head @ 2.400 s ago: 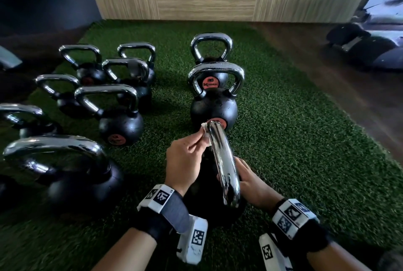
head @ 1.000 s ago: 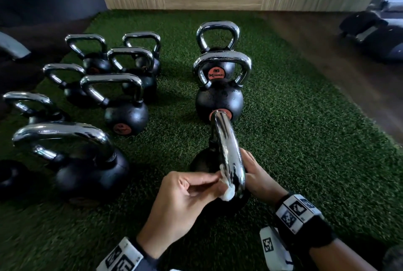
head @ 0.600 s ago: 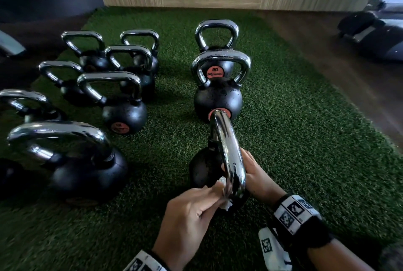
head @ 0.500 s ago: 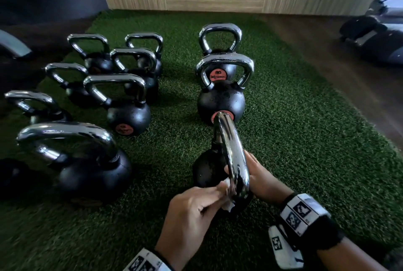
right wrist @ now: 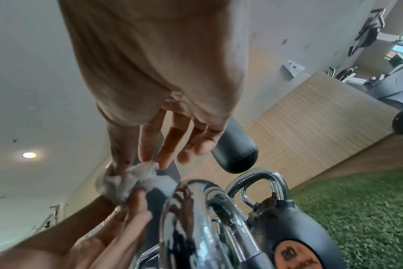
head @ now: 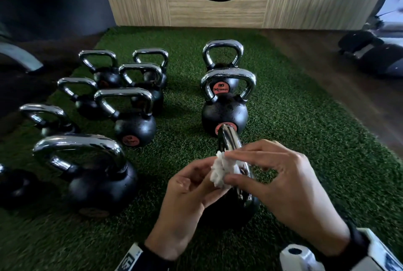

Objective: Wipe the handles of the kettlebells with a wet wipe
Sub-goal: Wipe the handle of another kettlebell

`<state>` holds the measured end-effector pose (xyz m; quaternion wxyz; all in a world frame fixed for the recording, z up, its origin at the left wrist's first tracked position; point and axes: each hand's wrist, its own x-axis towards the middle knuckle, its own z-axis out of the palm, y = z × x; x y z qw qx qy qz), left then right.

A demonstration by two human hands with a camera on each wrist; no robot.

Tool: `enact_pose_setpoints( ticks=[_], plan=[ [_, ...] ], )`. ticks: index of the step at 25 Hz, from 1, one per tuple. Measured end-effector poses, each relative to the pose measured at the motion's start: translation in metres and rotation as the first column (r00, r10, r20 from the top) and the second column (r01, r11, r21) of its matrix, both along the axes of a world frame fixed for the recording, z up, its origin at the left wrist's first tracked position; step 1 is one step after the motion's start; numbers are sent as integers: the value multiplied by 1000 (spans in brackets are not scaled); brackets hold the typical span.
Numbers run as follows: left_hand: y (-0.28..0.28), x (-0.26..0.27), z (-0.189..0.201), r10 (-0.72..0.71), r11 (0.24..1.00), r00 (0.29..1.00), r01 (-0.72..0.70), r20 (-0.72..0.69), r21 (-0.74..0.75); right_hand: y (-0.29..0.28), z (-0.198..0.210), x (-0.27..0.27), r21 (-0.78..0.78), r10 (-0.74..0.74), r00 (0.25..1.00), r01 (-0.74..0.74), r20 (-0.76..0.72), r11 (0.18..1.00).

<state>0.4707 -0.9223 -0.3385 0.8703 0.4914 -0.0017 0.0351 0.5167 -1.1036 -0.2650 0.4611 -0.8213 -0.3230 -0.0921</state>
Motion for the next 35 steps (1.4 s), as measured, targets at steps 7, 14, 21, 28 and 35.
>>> enact_pose_setpoints(
  ticks=[7, 14, 21, 28, 35],
  plan=[
    [-13, 3, 6, 102, 994, 995, -102, -8, 30, -9, 6, -7, 21, 44, 999, -44, 27, 999],
    [17, 15, -5, 109, 846, 983, -168, 145, 505, -17, -8, 3, 171, -50, 998, 56, -39, 984],
    [-6, 40, -70, -115, 106, 993, 51, -39, 993, -45, -48, 42, 326, -111, 946, 213, -304, 921],
    [-6, 59, -93, -136, 6, 955, -267, 265, 964, -42, -92, 60, 402, -69, 857, 308, -510, 862],
    [28, 72, -81, -276, 333, 917, -190, 288, 924, -11, -117, 84, 257, -310, 800, 489, -514, 834]
  ],
)
